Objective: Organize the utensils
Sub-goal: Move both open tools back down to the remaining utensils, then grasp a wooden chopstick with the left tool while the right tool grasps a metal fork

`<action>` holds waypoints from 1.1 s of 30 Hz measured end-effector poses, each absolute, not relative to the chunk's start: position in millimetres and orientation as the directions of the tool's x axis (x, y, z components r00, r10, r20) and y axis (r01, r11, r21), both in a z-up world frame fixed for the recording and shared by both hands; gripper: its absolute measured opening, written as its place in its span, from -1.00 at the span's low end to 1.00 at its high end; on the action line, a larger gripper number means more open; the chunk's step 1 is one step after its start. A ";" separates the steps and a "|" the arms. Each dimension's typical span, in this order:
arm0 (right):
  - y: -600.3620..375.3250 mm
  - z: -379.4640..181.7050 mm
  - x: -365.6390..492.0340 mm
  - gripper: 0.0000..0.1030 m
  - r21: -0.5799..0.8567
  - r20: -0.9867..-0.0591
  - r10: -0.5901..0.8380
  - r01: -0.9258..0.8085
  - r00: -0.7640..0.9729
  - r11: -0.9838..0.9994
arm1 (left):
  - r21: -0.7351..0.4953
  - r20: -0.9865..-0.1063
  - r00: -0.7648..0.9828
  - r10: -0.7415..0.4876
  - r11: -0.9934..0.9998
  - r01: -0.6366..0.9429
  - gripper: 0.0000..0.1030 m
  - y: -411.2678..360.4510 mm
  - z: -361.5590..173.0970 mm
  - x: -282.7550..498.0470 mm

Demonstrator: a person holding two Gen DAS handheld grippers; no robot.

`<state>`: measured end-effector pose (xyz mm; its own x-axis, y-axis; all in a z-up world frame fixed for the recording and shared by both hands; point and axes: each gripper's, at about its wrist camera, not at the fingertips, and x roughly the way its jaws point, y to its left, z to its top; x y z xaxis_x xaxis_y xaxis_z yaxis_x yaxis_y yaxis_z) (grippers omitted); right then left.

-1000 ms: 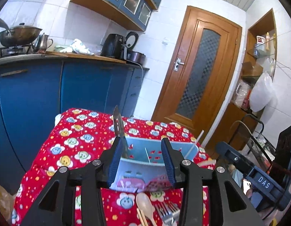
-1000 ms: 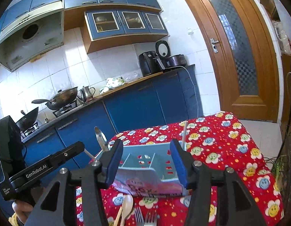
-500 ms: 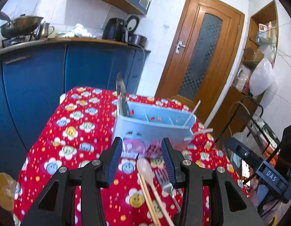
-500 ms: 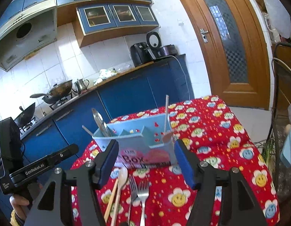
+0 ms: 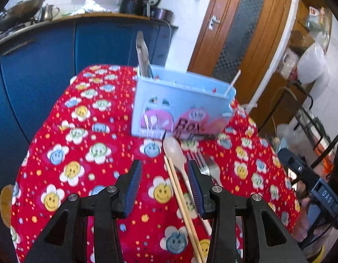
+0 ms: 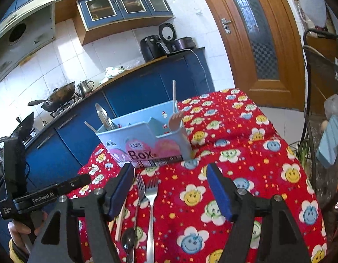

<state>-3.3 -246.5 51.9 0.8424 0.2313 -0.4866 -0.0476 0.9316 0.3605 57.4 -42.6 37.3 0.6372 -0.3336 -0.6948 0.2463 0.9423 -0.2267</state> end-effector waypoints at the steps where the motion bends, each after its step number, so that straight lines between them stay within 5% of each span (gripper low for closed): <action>1: -248.1 49.5 -4.8 0.39 0.365 -0.490 0.232 -0.043 0.840 0.930 | -0.224 -0.706 0.625 -0.333 0.942 0.250 -0.14 -44.6 34.0 57.1; 17: -264.3 30.5 -11.4 0.40 0.409 -0.517 0.235 -0.003 0.823 0.912 | -0.235 -0.802 0.487 -0.346 0.932 0.274 -0.15 -59.1 -0.5 62.8; 22: -265.2 28.8 -12.0 0.40 0.416 -0.518 0.239 -0.003 0.821 0.909 | -0.314 -0.811 0.419 -0.408 0.908 0.277 -0.63 -59.5 -11.9 65.8; 33: -265.1 27.0 -11.9 0.40 0.416 -0.521 0.242 -0.004 0.819 0.909 | -0.404 -0.777 0.404 -0.484 0.874 0.270 -0.89 -53.5 -15.6 64.7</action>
<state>-11.9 -265.1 27.0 0.8189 0.2416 -0.5206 -0.0039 0.9094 0.4160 64.7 -53.5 -15.6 0.4036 -0.4837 -0.7766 0.2704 0.8739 -0.4039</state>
